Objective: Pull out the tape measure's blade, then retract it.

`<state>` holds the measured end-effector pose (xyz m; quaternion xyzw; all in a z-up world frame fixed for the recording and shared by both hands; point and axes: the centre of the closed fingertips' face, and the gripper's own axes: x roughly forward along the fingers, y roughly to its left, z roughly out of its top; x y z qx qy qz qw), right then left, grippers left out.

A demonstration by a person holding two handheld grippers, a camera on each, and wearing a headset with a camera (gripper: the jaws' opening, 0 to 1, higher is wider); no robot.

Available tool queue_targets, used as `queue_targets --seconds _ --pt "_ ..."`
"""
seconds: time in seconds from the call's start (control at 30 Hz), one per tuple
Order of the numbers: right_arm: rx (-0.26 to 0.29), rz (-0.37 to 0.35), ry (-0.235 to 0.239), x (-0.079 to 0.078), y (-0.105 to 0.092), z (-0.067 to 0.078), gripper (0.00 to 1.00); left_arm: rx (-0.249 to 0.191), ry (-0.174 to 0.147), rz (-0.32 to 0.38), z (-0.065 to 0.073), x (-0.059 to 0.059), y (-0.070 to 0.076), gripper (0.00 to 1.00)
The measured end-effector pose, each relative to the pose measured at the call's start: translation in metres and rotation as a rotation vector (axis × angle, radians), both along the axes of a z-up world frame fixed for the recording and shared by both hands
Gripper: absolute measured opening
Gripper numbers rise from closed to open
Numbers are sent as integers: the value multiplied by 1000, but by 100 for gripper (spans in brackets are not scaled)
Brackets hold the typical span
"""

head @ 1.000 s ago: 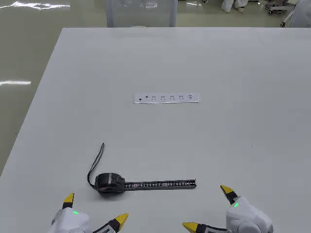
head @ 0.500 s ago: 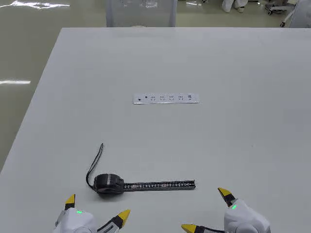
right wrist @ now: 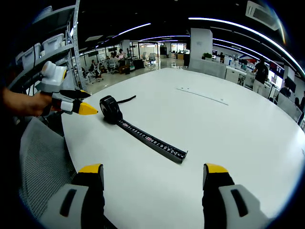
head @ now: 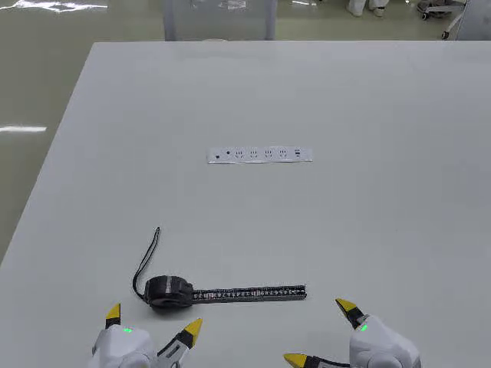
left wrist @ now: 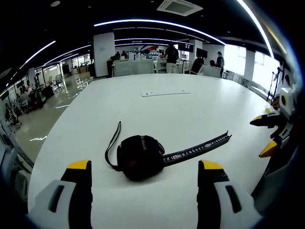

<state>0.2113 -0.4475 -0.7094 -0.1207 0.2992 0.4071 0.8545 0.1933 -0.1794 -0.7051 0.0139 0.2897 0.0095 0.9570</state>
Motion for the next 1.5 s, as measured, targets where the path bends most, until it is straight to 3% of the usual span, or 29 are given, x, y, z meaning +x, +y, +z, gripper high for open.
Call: queue_targets --seconds 0.13,0.2,0.27,0.87,1.17,1.37,1.5 --pt "1 5 0 1 0 -1 87 1 -2 18 -3 2 2 90" --pt "3 9 -4 2 0 -2 86 -19 7 30 -6 3 3 88" --pt "2 20 -6 4 0 -3 85 -7 11 37 -9 3 4 87" --pt "-29 138 -44 24 -1 -13 74 9 -36 42 -12 22 2 77" --pt "-41 221 -58 35 0 -19 65 1 -17 56 -21 28 0 75" --pt "-59 291 -72 45 0 -24 61 -9 -38 86 -22 31 4 74" --pt "-62 345 -80 52 1 -26 59 -16 -21 97 -29 32 7 73"
